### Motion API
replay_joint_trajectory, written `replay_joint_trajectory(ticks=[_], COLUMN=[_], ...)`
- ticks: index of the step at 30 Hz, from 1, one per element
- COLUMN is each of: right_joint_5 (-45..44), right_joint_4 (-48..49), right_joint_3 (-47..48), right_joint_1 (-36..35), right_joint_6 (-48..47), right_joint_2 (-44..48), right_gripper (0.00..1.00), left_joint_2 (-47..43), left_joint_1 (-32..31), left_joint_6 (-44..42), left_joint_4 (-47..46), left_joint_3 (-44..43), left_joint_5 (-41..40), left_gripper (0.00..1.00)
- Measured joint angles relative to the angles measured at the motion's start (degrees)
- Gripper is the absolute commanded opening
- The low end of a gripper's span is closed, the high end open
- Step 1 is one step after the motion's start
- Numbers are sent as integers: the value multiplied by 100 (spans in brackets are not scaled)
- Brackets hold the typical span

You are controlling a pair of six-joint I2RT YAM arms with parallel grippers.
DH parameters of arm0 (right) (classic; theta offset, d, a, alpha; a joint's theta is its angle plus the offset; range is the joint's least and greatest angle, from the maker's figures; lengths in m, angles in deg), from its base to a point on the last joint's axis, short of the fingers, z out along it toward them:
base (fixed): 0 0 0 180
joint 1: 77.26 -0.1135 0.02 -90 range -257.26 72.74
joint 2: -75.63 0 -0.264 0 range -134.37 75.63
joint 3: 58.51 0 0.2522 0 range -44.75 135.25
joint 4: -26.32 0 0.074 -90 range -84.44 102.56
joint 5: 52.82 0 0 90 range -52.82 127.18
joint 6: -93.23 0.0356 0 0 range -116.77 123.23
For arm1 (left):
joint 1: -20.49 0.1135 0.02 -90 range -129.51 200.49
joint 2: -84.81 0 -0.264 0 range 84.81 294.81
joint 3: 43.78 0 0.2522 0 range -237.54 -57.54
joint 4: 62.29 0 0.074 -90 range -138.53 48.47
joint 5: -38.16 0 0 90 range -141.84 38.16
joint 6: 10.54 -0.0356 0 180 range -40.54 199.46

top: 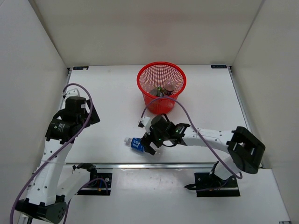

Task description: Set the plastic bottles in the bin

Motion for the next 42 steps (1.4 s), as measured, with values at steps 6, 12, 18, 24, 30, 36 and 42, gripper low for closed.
replay_joint_trajectory(ticks=[6,12,18,24,30,36,42], right_joint_5=[-48,-295,-363,79,597,887,730], right_joint_4=[57,33,-37,260,1027,1014,546], right_joint_3=[192,514,678,2015,3324,3786,3755], right_joint_1=[-282,-428,-2,1484,3025,3254,3248], right_joint_6=[-317,-387,-378,-472,-468,-358,-348], right_joint_2=[-1023,-1283,-470,745,450,-737,-1027], right_gripper=[96,49,38,41,49,100,99], left_joint_2=[87,153,315,463,555,772,970], left_joint_1=[-2,0,9,9,11,13,13], left_joint_6=[-7,-46,-87,-116,-111,-140,-216], left_joint_4=[-37,-114,-262,-468,-651,-743,-807], left_joint_3=[28,28,24,24,24,-7,-96], left_joint_5=[24,22,107,227,380,468,573], left_gripper=[99,98,98,99,99,99,99])
